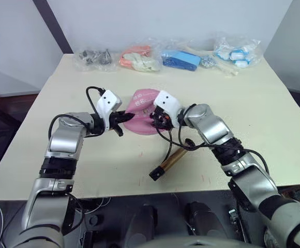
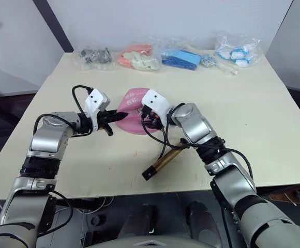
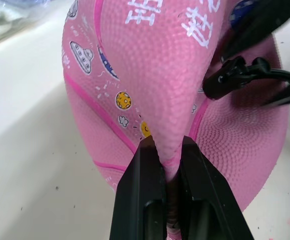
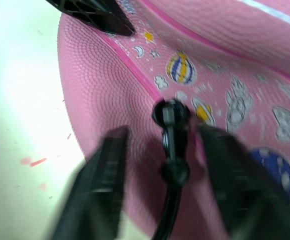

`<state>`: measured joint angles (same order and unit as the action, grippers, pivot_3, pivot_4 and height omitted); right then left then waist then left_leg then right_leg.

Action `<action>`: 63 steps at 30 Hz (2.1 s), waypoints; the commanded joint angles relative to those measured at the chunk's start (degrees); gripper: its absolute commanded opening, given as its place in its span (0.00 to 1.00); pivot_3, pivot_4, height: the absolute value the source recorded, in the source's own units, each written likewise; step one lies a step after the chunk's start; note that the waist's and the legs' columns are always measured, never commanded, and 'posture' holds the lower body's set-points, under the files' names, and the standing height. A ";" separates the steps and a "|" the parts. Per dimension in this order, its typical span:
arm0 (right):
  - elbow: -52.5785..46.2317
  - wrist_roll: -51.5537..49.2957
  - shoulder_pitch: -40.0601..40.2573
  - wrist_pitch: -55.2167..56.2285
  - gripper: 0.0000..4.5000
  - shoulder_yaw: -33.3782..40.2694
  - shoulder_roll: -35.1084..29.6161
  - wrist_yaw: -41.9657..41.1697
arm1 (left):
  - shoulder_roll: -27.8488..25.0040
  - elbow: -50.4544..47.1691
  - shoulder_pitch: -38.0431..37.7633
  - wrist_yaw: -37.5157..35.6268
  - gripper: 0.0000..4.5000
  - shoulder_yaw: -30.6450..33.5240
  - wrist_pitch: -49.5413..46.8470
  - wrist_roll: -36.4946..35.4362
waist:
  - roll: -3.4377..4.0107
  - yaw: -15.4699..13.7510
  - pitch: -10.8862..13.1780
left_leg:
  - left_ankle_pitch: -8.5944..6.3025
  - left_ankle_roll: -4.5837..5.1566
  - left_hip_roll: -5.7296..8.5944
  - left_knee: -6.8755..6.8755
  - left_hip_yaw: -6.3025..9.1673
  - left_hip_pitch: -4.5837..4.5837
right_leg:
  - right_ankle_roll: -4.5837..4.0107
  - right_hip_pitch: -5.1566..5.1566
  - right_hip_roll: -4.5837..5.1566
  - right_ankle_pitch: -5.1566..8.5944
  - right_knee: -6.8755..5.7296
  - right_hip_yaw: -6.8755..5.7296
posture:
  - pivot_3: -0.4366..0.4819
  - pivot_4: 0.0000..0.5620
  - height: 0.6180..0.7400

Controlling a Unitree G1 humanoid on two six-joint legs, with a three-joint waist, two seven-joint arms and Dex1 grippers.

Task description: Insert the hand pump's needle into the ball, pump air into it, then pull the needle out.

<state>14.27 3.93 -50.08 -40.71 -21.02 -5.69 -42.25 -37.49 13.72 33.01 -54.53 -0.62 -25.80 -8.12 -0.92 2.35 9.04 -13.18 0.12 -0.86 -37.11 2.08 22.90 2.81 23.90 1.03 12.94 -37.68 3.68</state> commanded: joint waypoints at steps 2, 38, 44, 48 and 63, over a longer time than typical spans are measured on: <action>-16.97 -3.89 2.66 -5.46 0.79 4.74 -4.16 -1.02 | -0.31 0.84 -0.32 -0.33 0.00 -0.61 -0.22 -0.14 | 0.03 -0.04 0.09 | 0.00 0.00 -0.01 0.00 0.05 -0.01 | 0.04 0.00 -0.01 0.03 -0.02 -0.04 | 0.48 0.27 1.00; -65.11 -53.51 46.75 -21.81 0.99 56.59 -46.81 -10.74 | -16.89 -35.89 -12.74 -8.98 1.00 0.80 -35.06 -29.95 | -0.55 -0.47 1.31 | 0.00 0.01 -0.24 -0.29 -0.14 0.86 | -0.18 0.83 -0.03 0.22 -0.04 -0.11 | 0.48 0.27 1.00; -66.54 -57.50 52.46 -21.47 0.99 63.24 -50.02 -10.41 | -7.84 -36.25 1.12 0.76 1.00 -10.41 -50.61 -31.01 | -0.72 -0.55 1.40 | 0.00 0.01 -0.22 -0.30 -0.11 0.91 | 0.07 0.83 -0.13 0.08 -0.04 -0.07 | 0.48 0.27 1.00; -67.56 -60.63 55.34 -21.12 0.99 66.57 -50.79 -8.90 | -0.81 -31.29 9.09 5.49 1.00 -15.68 -56.84 -29.74 | -0.76 -1.50 1.41 | 0.00 0.01 -0.14 -0.35 -0.07 0.92 | 0.13 0.76 -0.11 0.05 -0.04 -0.08 | 0.48 0.27 1.00; -69.59 -63.89 60.58 -17.49 0.99 64.76 -51.86 -1.46 | 11.07 -12.12 22.99 10.48 1.00 -32.05 -54.48 -20.32 | -0.78 -1.56 1.43 | 0.00 0.01 -0.10 -0.40 -0.12 0.87 | 0.14 0.73 -0.10 0.04 -0.07 0.03 | 0.48 0.27 1.00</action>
<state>-54.41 -59.74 10.32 -59.65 43.32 -56.74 -44.33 -26.71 1.49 54.91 -43.09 -31.61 -81.74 -29.25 -1.69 0.79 10.47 -13.18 0.13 -0.95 -37.51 1.96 23.78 2.94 24.63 0.94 12.98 -37.75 3.71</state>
